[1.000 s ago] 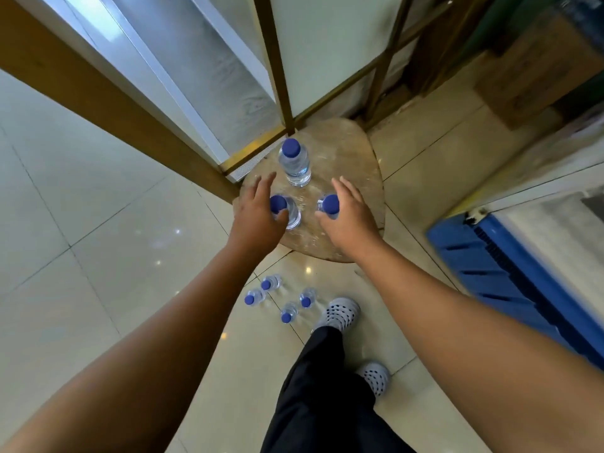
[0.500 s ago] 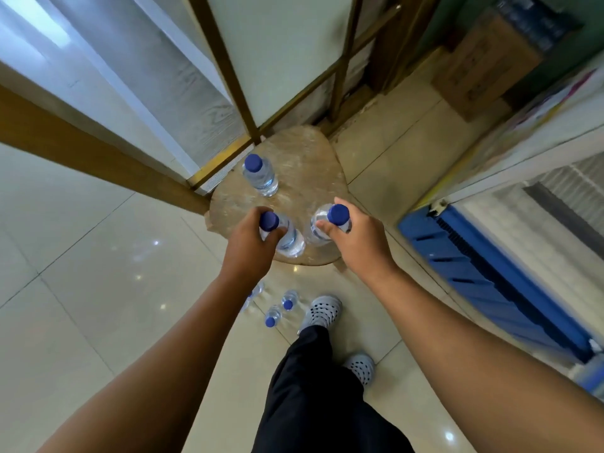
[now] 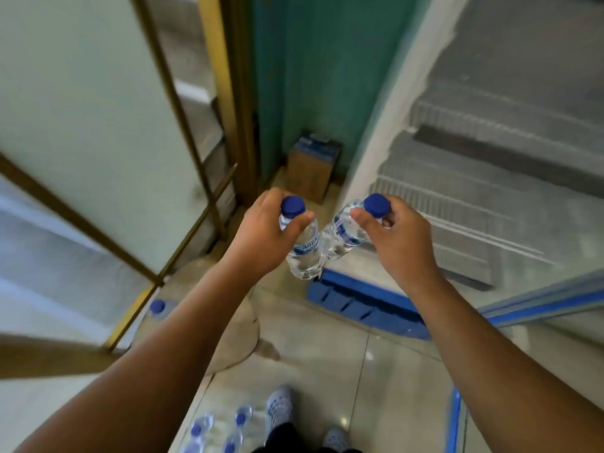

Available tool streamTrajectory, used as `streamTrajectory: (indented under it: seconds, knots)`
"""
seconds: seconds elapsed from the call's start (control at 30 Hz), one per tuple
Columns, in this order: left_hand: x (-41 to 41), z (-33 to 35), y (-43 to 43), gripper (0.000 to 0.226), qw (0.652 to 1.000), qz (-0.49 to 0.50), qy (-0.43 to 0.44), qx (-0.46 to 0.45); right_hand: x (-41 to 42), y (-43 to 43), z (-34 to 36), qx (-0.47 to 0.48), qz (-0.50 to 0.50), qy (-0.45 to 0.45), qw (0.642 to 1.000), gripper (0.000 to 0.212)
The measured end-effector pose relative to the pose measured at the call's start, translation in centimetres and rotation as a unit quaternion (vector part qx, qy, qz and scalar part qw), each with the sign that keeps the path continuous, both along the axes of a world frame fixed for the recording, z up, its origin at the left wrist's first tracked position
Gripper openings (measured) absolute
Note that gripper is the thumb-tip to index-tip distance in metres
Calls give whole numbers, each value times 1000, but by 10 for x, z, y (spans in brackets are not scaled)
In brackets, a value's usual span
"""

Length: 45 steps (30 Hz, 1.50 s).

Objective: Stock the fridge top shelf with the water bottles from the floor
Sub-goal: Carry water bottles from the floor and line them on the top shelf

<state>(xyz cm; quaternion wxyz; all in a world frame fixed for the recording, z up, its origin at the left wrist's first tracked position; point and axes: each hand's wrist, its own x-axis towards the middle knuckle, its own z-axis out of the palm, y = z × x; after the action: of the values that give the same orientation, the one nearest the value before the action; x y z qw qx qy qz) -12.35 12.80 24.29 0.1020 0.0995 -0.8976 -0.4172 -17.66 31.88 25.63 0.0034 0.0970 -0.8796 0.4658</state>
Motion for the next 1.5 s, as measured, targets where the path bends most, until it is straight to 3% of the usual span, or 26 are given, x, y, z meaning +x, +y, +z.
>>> streamTrajectory:
  seconds: [0.23,0.4,0.53,1.0,1.17,1.5]
  knots:
    - [-75,129,65,33,984,-120,125,-34,-32,66,121,-120,-113,108,980,18]
    - [-123,201,120,41,968,-167,180,-55,-61,103,183,-246,-181,129,943,18]
    - [-159,246,155,42,958,-166,228,-43,-92,127,218,-356,-171,138,908,14]
    - [-297,367,223,43,946,-143,263,-122,-241,186,316,-298,-57,225,926,19]
    - [-346,383,224,46,947,-110,222,-203,-291,187,325,-296,-59,217,928,14]
    - [-410,369,212,56,853,-68,153,-494,-362,170,303,-261,-25,227,938,16]
